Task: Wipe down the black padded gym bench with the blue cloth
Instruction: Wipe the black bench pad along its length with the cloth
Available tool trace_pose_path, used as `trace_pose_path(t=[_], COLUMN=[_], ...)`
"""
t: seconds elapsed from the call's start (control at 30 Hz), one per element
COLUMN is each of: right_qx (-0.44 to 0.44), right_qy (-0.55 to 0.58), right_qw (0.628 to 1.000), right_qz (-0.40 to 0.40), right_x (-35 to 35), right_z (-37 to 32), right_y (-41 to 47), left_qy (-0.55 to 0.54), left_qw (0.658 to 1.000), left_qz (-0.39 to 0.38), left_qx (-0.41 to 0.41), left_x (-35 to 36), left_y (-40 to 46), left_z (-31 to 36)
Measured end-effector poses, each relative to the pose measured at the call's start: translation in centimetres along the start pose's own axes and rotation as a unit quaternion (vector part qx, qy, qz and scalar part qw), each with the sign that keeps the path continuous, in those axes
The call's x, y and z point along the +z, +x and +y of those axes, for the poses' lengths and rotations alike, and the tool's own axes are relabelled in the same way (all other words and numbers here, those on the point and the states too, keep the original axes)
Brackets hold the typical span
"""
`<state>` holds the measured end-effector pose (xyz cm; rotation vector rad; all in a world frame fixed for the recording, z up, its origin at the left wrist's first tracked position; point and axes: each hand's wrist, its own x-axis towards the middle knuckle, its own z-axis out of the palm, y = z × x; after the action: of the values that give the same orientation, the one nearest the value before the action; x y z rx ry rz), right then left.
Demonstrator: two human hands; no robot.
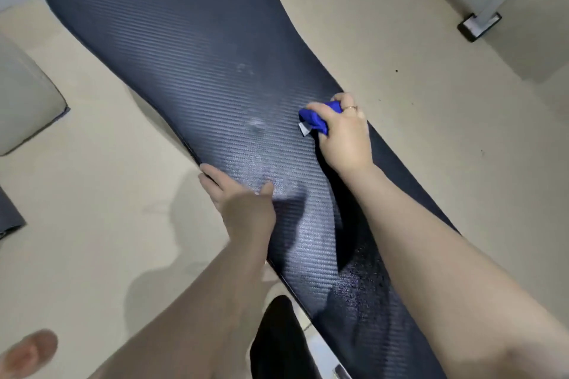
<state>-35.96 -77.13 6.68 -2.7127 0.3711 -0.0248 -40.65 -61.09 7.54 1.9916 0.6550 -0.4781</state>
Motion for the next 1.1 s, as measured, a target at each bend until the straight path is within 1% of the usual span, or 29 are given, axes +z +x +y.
trace_pose_path(t=[0.07, 0.13, 0.27, 0.37, 0.43, 0.47, 0.5, 0.57, 0.6, 0.67, 0.73, 0.77, 0.83, 0.87, 0.9, 0.93, 0.97, 1.0, 1.03, 1.1], right_qx=[-0.014, -0.045, -0.062, -0.101, -0.115, -0.091, -0.048, 0.023, 0.028, -0.012, -0.048, -0.06, -0.088, -0.106, -0.134, -0.159, -0.174, -0.169, -0.141, -0.064], right_qy=[-0.02, -0.037, -0.051, -0.059, -0.071, -0.071, -0.064, -0.041, -0.036, -0.022, -0.008, -0.003, -0.01, -0.014, -0.023, -0.047, -0.066, -0.065, -0.056, -0.038], right_qw=[1.0, 0.997, 0.99, 0.98, 0.981, 0.986, 0.992, 0.998, 0.998, 0.997, 0.993, 0.991, 0.984, 0.981, 0.977, 0.972, 0.971, 0.972, 0.978, 0.989], right_qz=[-0.011, -0.045, -0.116, -0.161, -0.141, -0.12, -0.094, -0.05, -0.045, -0.068, -0.112, -0.123, -0.157, -0.159, -0.163, -0.167, -0.151, -0.147, -0.14, -0.127], right_x=[-0.3, -1.1, -2.6, -3.1, -3.0, -2.7, -2.4, -1.5, -1.2, -0.6, -0.5, -0.3, -0.3, -0.3, -0.5, -0.6, -0.4, -0.3, -0.1, 0.1], right_z=[0.3, 1.0, 1.2, 1.2, 1.4, 1.3, 1.0, 0.0, -0.5, -1.7, -2.5, -2.6, -2.5, -2.2, -1.9, -2.4, -2.8, -2.8, -3.2, -4.4], right_y=[0.4, -1.0, -6.8, -7.7, -5.3, -3.8, -2.6, -2.3, -3.4, -7.6, -12.0, -13.7, -15.9, -16.4, -15.8, -16.9, -17.6, -16.5, -15.7, -14.0], left_qy=[0.017, 0.044, 0.106, 0.098, 0.077, 0.068, 0.057, 0.037, 0.033, 0.025, -0.032, -0.095, -0.211, -0.23, -0.23, -0.217, -0.207, -0.204, -0.193, -0.194], left_qw=[1.0, 0.998, 0.994, 0.995, 0.997, 0.998, 0.998, 0.999, 0.999, 1.0, 0.999, 0.995, 0.975, 0.968, 0.967, 0.968, 0.967, 0.962, 0.958, 0.952], left_qz=[0.002, 0.006, 0.016, 0.013, 0.005, 0.001, -0.001, -0.001, -0.005, -0.007, -0.019, -0.021, -0.011, -0.001, -0.011, -0.057, -0.108, -0.151, -0.187, -0.213], left_qx=[0.02, 0.036, 0.012, -0.006, -0.012, -0.012, -0.013, -0.017, -0.018, -0.007, 0.008, -0.004, -0.072, -0.103, -0.113, -0.112, -0.107, -0.102, -0.096, -0.103], left_x=[-0.1, -0.4, -0.7, -0.7, -0.6, -0.5, -0.4, -0.2, 0.0, -0.2, -0.8, -1.1, -2.2, -3.0, -3.4, -4.3, -5.1, -5.2, -5.2, -5.1], left_y=[0.1, -0.1, -0.5, -0.5, -0.4, -0.2, -0.1, 0.2, 0.3, 0.1, 0.1, 0.2, 0.0, -0.4, -0.5, -1.7, -3.1, -3.4, -4.0, -4.4], left_z=[-0.5, -0.3, 0.9, 1.5, 1.3, 1.0, 0.8, 0.4, 0.2, 0.0, -0.2, -0.5, -0.9, -1.2, -1.6, -3.5, -4.8, -4.9, -4.9, -4.5])
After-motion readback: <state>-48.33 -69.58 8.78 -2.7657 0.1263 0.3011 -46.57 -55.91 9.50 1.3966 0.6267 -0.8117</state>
